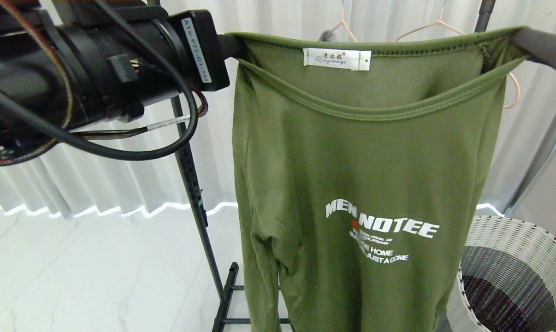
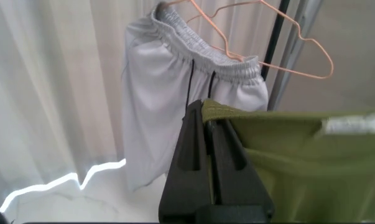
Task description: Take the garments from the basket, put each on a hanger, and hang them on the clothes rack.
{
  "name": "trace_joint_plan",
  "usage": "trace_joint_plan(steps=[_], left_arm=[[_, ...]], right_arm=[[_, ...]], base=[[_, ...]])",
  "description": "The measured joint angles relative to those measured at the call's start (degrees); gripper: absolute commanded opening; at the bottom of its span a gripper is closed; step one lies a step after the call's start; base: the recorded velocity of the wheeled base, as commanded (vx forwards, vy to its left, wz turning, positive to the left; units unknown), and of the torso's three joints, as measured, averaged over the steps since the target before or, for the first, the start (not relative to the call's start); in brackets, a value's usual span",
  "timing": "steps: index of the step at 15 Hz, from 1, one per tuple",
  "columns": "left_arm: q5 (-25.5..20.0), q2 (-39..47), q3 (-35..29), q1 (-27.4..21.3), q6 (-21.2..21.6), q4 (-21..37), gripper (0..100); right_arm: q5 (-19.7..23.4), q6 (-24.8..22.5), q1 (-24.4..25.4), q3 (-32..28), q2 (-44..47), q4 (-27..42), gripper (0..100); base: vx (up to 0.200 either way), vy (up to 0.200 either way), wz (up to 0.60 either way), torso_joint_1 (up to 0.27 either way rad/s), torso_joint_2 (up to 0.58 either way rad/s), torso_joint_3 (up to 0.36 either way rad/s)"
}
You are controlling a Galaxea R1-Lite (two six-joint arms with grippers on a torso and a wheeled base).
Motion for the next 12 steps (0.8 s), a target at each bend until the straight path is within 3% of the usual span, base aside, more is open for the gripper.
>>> trace_joint_plan(steps=[2, 6, 12], left_arm=[[0.0, 3.3, -3.4, -0.1, -0.2, 0.0, 0], [0.0, 9.0, -8.5, -0.1, -0.2, -0.1, 0], [2.6, 8.3, -6.0, 0.0, -0.2, 0.0, 0]], right_arm=[[2.2, -0.1, 0.0, 3.1, -3.0, 0.1, 0], [2.5, -0.1, 0.2, 5.2, -6.1, 0.2, 0], [2.2, -0.4, -1.8, 7.0, -5.7, 0.2, 0]], base=[[0.000, 0.000, 0.00, 0.000, 0.00, 0.000], [0.000, 0.000, 0.00, 0.000, 0.00, 0.000], [0.000, 0.000, 0.00, 0.000, 0.00, 0.000]])
